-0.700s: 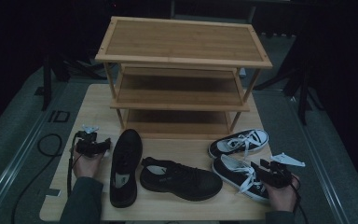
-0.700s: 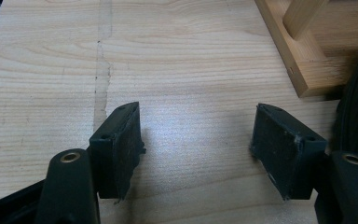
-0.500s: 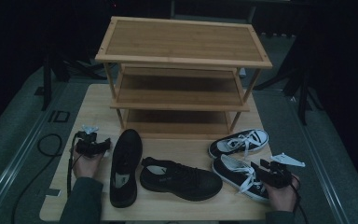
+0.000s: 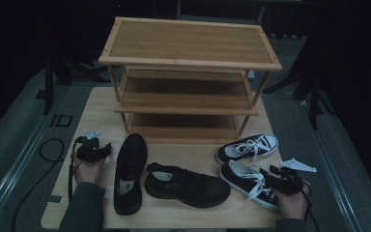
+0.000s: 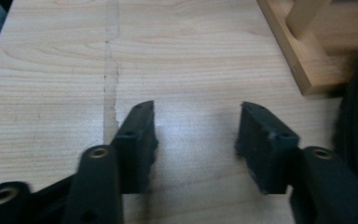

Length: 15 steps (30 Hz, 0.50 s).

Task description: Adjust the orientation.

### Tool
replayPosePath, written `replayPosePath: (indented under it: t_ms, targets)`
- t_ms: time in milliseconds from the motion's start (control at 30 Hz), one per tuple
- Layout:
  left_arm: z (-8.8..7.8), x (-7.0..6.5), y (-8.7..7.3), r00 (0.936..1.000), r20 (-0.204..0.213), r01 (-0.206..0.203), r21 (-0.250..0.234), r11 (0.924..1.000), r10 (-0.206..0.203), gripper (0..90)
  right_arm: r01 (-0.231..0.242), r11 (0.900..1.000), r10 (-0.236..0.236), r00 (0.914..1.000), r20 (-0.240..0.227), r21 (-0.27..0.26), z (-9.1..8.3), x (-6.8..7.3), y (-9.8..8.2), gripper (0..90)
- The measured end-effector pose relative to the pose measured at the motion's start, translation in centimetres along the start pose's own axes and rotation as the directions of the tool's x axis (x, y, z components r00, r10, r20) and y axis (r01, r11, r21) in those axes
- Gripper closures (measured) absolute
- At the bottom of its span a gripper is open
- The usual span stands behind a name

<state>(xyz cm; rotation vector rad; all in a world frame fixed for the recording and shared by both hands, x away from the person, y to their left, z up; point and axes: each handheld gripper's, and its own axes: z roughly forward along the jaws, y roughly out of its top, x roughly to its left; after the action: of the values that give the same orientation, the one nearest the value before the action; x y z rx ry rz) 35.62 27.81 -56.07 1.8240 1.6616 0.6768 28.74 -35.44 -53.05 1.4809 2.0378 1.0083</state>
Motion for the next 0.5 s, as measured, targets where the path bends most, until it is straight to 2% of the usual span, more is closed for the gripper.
replayPosePath:
  t_ms: [133,300,400,500]
  targets:
    - [-0.5,0.5,0.1,1.0000,0.009,0.000,0.035,0.9994,0.000,57.4,0.000,1.000,0.000,1.0000,-0.003,0.004,0.0,0.0,0.0,50.2]
    - [-1.3,1.0,0.3,0.9997,0.025,-0.008,0.061,0.9981,0.007,58.5,-0.004,1.000,0.004,0.9999,-0.009,0.008,0.0,-0.1,0.0,49.7]
    - [-2.1,1.0,0.6,0.9982,0.053,-0.033,0.079,0.9964,0.029,58.6,-0.005,1.000,0.005,0.9999,-0.010,0.010,0.1,-0.1,0.0,49.5]
    - [-2.9,0.8,1.1,0.9958,0.064,-0.072,0.111,0.9912,0.065,57.4,-0.004,1.000,0.004,0.9999,-0.009,0.012,0.1,-0.1,0.0,49.2]
